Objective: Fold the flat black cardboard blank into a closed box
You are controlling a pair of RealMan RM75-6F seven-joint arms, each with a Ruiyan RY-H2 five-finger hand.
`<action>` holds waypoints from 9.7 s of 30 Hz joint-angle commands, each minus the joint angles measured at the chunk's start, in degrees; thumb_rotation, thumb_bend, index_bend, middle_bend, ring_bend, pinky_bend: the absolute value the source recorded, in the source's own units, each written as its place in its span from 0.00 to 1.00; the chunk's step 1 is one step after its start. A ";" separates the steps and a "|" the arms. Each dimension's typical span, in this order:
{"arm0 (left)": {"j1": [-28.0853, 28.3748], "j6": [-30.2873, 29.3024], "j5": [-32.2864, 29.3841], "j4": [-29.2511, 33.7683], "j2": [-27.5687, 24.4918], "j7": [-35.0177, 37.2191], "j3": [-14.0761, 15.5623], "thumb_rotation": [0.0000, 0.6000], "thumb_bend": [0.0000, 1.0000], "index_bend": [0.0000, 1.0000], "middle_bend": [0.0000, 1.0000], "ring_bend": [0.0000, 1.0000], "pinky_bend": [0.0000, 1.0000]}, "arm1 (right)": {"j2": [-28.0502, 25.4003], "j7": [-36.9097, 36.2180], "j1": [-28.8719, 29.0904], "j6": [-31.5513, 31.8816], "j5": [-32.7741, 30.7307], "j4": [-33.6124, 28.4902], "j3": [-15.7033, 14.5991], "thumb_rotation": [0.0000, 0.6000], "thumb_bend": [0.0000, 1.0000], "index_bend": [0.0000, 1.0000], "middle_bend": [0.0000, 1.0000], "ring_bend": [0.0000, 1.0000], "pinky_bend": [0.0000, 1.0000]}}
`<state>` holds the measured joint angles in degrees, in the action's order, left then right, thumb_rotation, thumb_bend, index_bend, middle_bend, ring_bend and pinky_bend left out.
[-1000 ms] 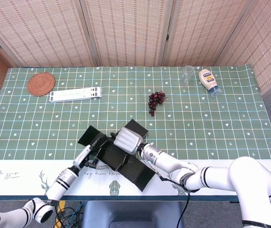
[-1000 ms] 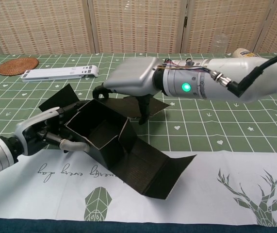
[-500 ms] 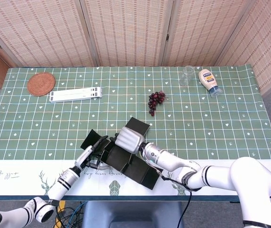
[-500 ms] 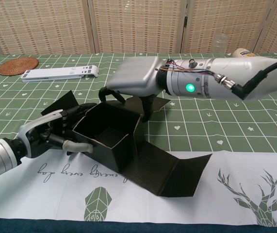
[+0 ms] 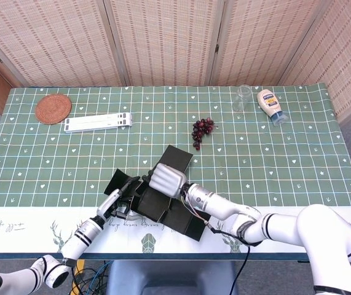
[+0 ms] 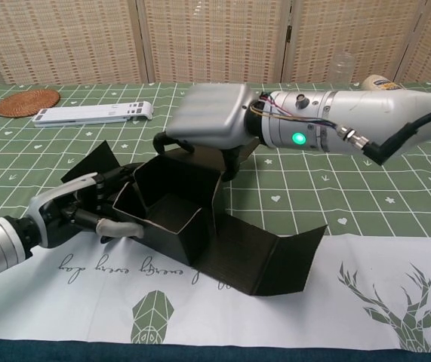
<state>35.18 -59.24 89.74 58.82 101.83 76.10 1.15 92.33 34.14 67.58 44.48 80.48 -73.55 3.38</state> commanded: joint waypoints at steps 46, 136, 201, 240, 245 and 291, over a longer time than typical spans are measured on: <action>3.20 0.49 2.18 -2.04 0.05 10.01 1.78 1.00 0.11 0.05 0.06 0.62 0.72 | 4.06 -1.78 -0.97 3.02 8.20 5.53 1.15 1.00 0.23 0.39 0.39 0.76 0.99; 4.94 4.12 -0.82 9.03 -21.60 31.23 -1.46 1.00 0.11 0.21 0.19 0.63 0.72 | -6.78 -21.28 -25.15 31.31 15.57 -12.17 1.33 1.00 0.09 0.00 0.09 0.70 0.99; 3.57 3.39 2.57 -0.82 -10.23 6.35 5.10 1.00 0.11 0.22 0.19 0.63 0.72 | 24.59 -31.60 -12.01 30.31 23.48 31.18 -0.47 1.00 0.13 0.00 0.07 0.63 0.99; 4.69 3.15 3.51 -1.67 -9.36 9.52 5.55 1.00 0.11 0.15 0.18 0.62 0.72 | 25.77 -36.70 -9.33 30.03 22.25 34.59 -1.79 1.00 0.14 0.02 0.19 0.66 0.99; 4.82 3.05 3.55 -1.44 -9.49 9.83 5.62 1.00 0.11 0.14 0.17 0.62 0.72 | 25.10 -36.50 -9.26 29.57 22.06 33.48 -1.91 1.00 0.14 0.08 0.23 0.67 0.99; 5.18 2.50 3.47 -0.02 -9.68 10.34 5.82 1.00 0.11 0.14 0.17 0.62 0.72 | 20.26 -34.89 -8.56 25.52 22.42 25.97 -3.17 1.00 0.18 0.36 0.44 0.72 1.00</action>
<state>40.35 -56.74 93.21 58.80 92.16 86.44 6.98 112.60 -0.76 59.02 70.00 102.89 -47.58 0.21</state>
